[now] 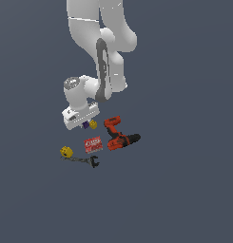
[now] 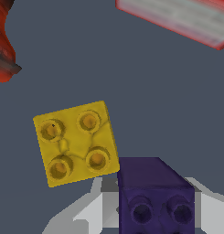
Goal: Pick up a designated object from a clutter of objects.
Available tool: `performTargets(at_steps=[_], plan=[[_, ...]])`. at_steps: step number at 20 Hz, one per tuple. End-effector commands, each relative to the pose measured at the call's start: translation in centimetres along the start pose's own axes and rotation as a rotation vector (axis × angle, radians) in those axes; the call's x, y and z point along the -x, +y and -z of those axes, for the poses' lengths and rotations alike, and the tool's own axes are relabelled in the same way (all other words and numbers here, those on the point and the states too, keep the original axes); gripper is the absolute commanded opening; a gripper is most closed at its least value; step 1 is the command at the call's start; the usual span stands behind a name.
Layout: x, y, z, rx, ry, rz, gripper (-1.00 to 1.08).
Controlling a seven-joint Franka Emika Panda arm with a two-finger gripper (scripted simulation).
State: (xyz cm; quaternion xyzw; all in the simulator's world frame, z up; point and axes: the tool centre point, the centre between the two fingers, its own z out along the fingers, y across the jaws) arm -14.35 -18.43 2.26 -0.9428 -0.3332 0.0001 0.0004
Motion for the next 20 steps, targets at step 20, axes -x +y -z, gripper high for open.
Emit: performTargets(at_steps=[20], plan=[[-4.9, -2.6, 10.6, 0.002, -0.002, -0.001, -1.0]])
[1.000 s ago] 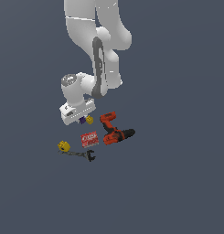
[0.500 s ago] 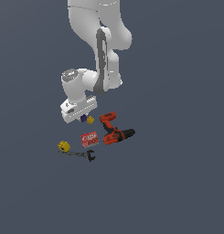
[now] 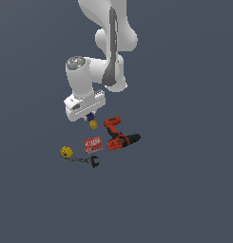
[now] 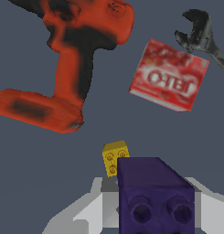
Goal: Pick up a designated object from a clutter of objects.
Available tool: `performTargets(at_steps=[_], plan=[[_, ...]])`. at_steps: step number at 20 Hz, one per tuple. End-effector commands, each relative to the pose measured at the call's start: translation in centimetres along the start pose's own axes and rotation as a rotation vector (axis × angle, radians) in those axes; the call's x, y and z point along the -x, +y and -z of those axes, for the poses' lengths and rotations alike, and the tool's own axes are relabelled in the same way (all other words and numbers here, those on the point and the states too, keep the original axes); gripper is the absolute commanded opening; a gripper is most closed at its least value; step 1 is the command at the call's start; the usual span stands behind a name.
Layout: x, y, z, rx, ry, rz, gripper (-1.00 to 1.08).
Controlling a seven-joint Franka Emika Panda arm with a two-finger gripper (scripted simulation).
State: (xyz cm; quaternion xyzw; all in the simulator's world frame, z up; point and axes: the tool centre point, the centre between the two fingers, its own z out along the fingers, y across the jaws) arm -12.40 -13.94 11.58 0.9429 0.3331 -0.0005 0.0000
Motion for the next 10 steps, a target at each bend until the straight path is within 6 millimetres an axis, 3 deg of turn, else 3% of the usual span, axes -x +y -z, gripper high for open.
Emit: performTargets(at_steps=[1, 10], plan=[[-0.9, -0.5, 2.2, 0.002, -0.002, -0.001, -1.0], [-4.5, -2.4, 10.1, 0.004, -0.003, -0.001, -1.0]])
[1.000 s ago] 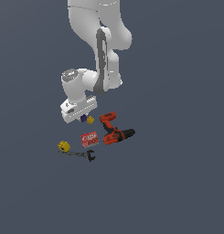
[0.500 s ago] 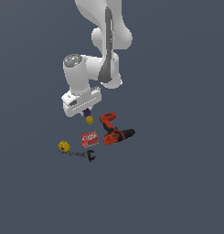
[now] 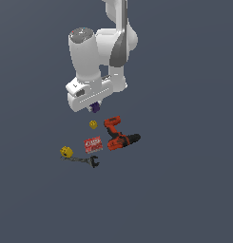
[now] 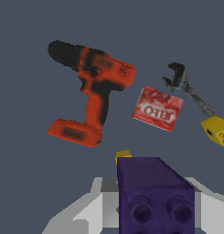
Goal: Pick up a designated object from a clutter of objects.
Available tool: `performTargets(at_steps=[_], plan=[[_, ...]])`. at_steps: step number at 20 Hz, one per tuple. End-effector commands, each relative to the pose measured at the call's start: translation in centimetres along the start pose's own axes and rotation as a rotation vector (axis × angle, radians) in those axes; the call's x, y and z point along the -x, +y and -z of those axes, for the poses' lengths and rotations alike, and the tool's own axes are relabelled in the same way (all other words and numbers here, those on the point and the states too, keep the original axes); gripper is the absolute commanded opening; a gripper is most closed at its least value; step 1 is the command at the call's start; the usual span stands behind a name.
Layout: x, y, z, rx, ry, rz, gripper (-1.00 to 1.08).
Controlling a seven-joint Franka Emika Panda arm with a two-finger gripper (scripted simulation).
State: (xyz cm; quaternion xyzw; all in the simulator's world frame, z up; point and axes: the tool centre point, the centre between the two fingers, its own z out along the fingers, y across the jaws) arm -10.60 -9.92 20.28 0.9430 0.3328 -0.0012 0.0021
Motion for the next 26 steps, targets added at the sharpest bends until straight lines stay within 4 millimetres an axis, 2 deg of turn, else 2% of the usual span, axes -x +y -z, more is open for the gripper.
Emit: performTargets(at_steps=[1, 17, 22, 26], plan=[[-1.0, -0.6, 2.2, 0.0, -0.001, 0.0, -1.0], [-7.9, -3.7, 16.7, -0.002, 0.002, 0.002, -1.0], [-9.5, -4.3, 19.9, -0.003, 0.003, 0.002, -1.0], [-10.4, -4.6, 21.7, -0.003, 0.004, 0.002, -1.0]])
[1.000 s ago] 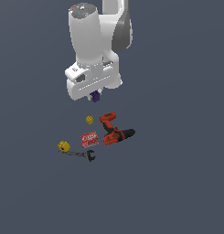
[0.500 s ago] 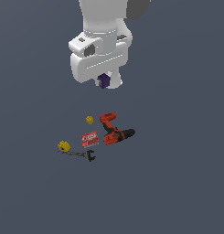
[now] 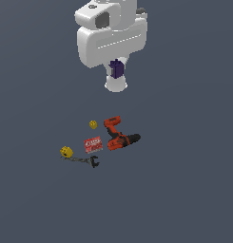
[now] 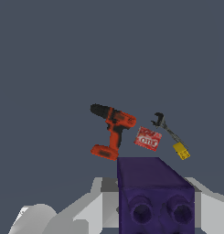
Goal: Pick up a designated object from a clutter of objects.
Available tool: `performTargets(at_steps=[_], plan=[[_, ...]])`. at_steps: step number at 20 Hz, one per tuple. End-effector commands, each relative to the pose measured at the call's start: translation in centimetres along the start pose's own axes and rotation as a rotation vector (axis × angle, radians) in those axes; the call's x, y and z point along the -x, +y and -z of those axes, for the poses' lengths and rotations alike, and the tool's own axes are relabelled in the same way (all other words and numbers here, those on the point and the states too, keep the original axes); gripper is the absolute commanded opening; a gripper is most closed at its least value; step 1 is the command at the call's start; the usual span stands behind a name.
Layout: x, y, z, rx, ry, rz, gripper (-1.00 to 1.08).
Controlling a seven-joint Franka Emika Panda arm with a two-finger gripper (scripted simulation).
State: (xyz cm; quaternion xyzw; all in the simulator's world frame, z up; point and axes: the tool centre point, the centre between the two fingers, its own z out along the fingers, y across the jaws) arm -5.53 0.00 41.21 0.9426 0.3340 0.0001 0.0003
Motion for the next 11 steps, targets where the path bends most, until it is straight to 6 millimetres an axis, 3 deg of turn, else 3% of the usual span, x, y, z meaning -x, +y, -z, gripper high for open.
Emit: performTargets(at_steps=[1, 11], plan=[[-0.5, -0.1, 1.0, -0.001, 0.0, -0.001, -1.0], [-1.2, -0.2, 2.1, -0.001, 0.0, -0.001, -1.0]])
